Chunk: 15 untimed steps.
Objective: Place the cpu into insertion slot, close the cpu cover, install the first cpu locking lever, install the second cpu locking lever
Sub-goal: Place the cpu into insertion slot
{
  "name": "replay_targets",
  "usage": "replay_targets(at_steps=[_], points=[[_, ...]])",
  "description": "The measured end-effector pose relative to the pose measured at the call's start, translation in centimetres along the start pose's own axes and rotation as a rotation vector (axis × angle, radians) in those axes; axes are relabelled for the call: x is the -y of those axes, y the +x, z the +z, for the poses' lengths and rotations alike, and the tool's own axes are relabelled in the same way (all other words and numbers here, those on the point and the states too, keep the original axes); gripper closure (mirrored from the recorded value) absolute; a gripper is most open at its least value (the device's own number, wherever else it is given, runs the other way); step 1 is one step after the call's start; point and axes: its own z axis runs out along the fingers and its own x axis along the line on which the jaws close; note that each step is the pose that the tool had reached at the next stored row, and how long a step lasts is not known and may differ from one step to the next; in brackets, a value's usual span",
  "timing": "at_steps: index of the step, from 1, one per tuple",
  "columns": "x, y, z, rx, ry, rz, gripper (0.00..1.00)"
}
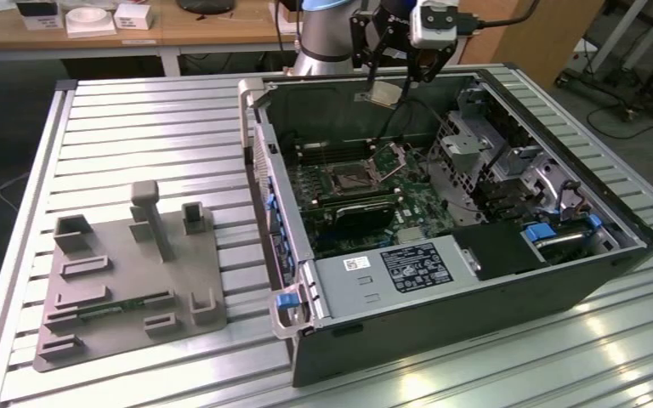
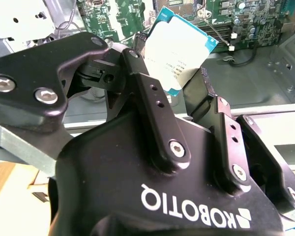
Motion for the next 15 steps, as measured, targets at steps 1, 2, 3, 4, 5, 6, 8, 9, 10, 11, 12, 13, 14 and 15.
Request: replay_targets(at_steps=[1, 2, 3, 4, 5, 6, 8, 9, 10, 11, 12, 13, 14, 15], points=[[0.00, 0.00, 0.00, 0.0004, -0.0001, 0.005, 0.46], [0.00, 0.00, 0.00, 0.0009, -0.0002, 0.010, 0.46], [0.00, 0.00, 0.00, 0.0013, -0.0003, 0.014, 0.46], [0.00, 0.00, 0.00, 0.0017, -0.0004, 0.019, 0.46], [0.00, 0.00, 0.00, 0.0020, -0.0005, 0.023, 0.46], [0.00, 0.00, 0.00, 0.0024, -0.0005, 0.027, 0.46], [0.00, 0.00, 0.00, 0.0031, -0.0007, 0.035, 0.46], [0.00, 0.00, 0.00, 0.0035, -0.0008, 0.039, 0.46], [0.00, 0.00, 0.00, 0.0040, -0.0009, 0.044, 0.46], [0.00, 0.00, 0.00, 0.0044, -0.0010, 0.050, 0.46], [0.00, 0.00, 0.01, 0.0049, -0.0011, 0.055, 0.46], [0.00, 0.00, 0.00, 0.0054, -0.0012, 0.060, 0.46], [0.00, 0.00, 0.00, 0.0058, -0.0012, 0.065, 0.46], [0.00, 0.00, 0.00, 0.0062, -0.0013, 0.070, 0.46]])
